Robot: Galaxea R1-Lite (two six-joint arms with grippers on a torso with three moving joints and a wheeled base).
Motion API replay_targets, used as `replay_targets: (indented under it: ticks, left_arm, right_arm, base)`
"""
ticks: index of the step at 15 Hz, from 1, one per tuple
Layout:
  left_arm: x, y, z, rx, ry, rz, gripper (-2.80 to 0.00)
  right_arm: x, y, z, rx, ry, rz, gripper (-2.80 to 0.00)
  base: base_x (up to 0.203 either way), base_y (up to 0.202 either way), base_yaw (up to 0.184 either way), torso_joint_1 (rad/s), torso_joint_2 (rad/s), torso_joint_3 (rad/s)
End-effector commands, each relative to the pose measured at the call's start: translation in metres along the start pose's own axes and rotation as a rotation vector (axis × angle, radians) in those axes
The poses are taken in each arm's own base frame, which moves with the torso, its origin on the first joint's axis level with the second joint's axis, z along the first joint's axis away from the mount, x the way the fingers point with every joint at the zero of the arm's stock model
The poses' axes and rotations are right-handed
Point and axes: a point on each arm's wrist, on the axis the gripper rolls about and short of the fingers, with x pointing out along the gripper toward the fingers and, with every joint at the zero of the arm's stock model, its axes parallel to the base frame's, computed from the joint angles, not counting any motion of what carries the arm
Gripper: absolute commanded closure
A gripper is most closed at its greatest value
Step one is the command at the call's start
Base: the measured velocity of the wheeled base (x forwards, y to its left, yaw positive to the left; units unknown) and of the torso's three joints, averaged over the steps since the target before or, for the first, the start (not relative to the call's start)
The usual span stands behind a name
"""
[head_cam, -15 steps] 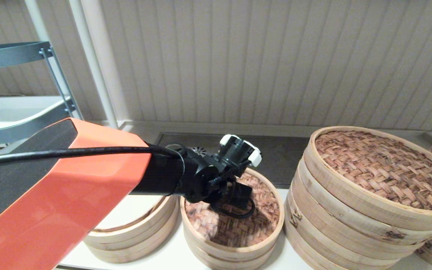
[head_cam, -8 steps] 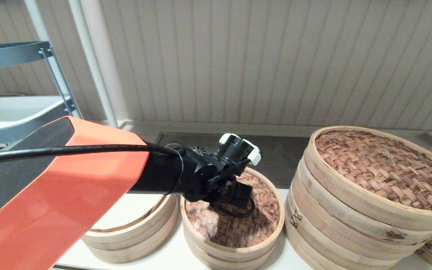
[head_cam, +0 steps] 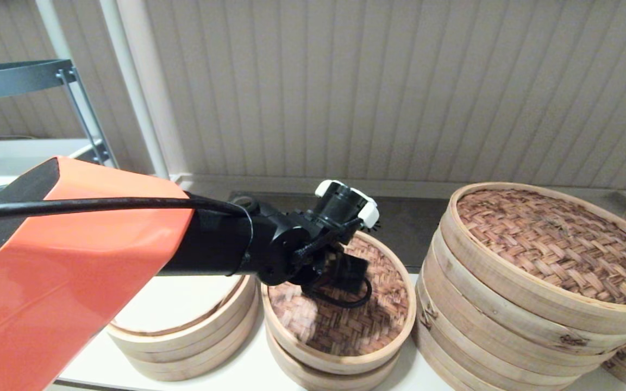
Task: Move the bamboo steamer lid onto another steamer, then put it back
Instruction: Pick up the steamer
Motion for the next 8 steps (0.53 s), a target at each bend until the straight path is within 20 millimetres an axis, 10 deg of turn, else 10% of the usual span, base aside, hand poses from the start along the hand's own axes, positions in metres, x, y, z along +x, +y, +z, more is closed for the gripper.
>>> replay_targets:
  ticks: [1,8]
  left_arm:
    - [-0.006,0.000,0.006,-0.007,-0.020,-0.003,0.00]
    - [-0.031,0.003,0.026,-0.011,-0.060,-0.008,0.00]
  right_arm:
    - [0.000,0.000,0.000,-0.001,0.002,0.000,0.00]
    - [0.000,0.000,0.000,-0.001,0.001,0.000,0.00]
  base:
    - [0.000,0.000,0.000,0.000,0.00,0.000]
    - [0.000,0.000,0.000,0.000,0.00,0.000]
